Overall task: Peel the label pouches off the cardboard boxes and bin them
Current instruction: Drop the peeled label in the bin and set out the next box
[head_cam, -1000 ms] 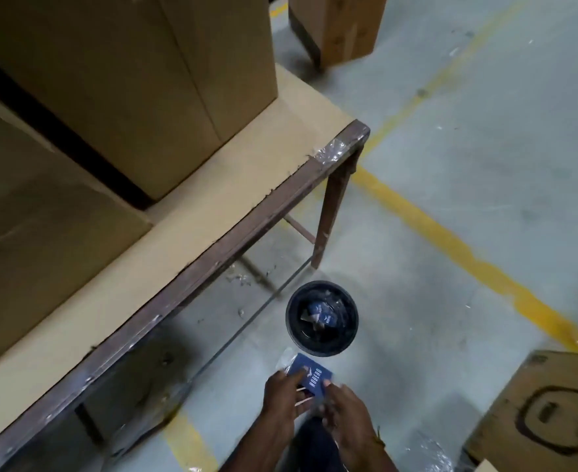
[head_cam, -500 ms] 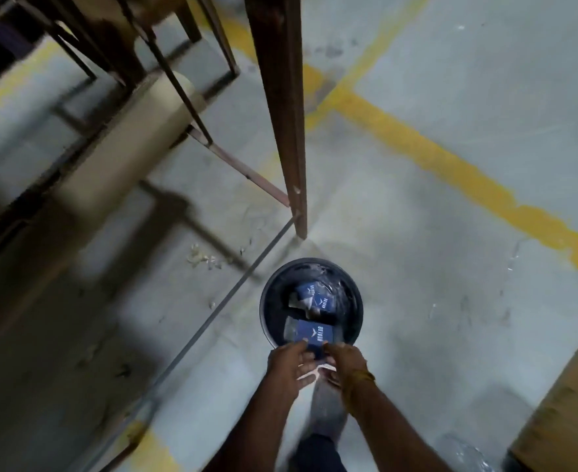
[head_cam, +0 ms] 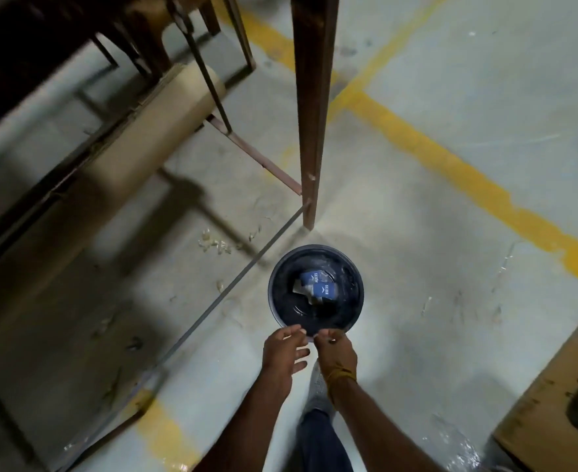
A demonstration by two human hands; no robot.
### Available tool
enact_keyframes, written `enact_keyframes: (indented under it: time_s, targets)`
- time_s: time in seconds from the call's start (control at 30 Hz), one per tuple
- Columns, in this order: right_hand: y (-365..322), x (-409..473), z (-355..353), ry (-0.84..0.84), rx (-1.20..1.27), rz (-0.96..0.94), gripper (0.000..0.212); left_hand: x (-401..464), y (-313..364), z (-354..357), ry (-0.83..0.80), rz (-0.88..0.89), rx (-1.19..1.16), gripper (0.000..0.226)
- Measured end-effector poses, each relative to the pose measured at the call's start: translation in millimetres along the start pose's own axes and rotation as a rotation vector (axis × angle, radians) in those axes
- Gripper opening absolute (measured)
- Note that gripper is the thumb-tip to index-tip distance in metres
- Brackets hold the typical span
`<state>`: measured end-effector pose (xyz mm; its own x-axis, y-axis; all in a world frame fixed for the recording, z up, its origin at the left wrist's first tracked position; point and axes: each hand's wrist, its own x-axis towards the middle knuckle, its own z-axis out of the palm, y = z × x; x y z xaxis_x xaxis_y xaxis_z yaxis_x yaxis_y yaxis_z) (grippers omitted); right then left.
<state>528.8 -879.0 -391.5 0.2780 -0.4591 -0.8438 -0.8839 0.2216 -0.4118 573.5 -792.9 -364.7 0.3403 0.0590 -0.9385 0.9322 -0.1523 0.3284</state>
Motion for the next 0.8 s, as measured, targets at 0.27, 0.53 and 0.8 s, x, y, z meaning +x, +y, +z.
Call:
enact_keyframes:
  time_s: [0.27,0.53,0.8]
  targets:
    - [-0.3,-175.2,4.1,-0.046,-0.080,-0.242,0.006,-153.5,-7.9,-106.9,0.028,0.156,-0.070,0.014]
    - [67.2,-399.0,47.2,-0.273,-0.396,-0.497,0.006,-334.9,-125.5,-277.4,0.136,0.291,-0.331,0.009]
    - [156.0,-573.1,126.1,-0.581,-0.688,-0.760,0.008,-455.6,-284.2,-424.6,0.381,0.324,-0.713,0.006]
